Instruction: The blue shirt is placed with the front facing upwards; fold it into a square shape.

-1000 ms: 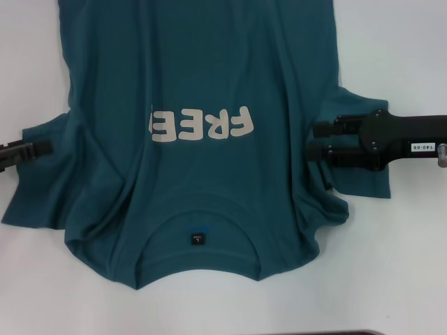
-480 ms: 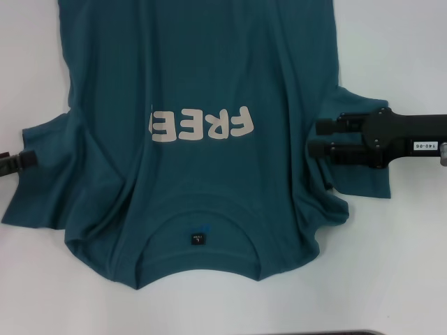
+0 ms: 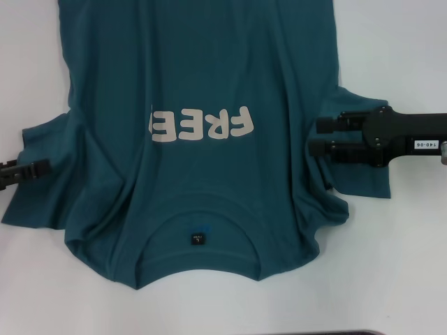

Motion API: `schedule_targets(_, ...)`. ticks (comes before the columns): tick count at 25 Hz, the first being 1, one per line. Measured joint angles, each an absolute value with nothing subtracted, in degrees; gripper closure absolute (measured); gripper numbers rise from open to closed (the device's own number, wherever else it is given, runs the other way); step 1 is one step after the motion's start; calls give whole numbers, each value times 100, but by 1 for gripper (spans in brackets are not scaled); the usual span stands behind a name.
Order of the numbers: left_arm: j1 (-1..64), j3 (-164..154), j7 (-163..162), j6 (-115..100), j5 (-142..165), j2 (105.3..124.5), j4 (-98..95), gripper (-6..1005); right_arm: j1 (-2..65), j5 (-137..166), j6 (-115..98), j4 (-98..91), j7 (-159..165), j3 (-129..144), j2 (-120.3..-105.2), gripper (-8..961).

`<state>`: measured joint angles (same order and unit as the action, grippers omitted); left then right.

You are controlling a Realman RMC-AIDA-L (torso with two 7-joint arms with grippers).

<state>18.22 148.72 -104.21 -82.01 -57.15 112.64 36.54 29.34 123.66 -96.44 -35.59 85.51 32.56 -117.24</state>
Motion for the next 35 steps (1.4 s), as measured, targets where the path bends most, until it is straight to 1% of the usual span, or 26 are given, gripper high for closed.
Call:
schedule_targets(8, 1947, 14812, -10418, -8273, -5628, 11338, 3649, 160, 2952, 12366, -9625, -3559, 8551, 3258, -11723, 360)
schedule_targets(21, 2049, 14810, -10642, -8201, -5388, 11348, 3662, 176, 2928, 12365, -9662, -3559, 8551, 3140, -11724, 362)
schedule_targets(27, 2074, 14743, -10729, -8269, -5312, 11439, 3874, 342, 2923, 12362, -9693, -3560, 8551, 3111, -11724, 363)
schedule_targets(33, 2062, 14741, -10775, -8340, -5312, 11488, 4026, 576, 2927, 12357, -9702, -3559, 8551, 3111, -11724, 365)
schedule_targets(35, 2067, 14742, -10783, -8347, -5312, 11485, 4029, 803, 2922, 12357, -9703, -3560, 8551, 3111, -11724, 365)
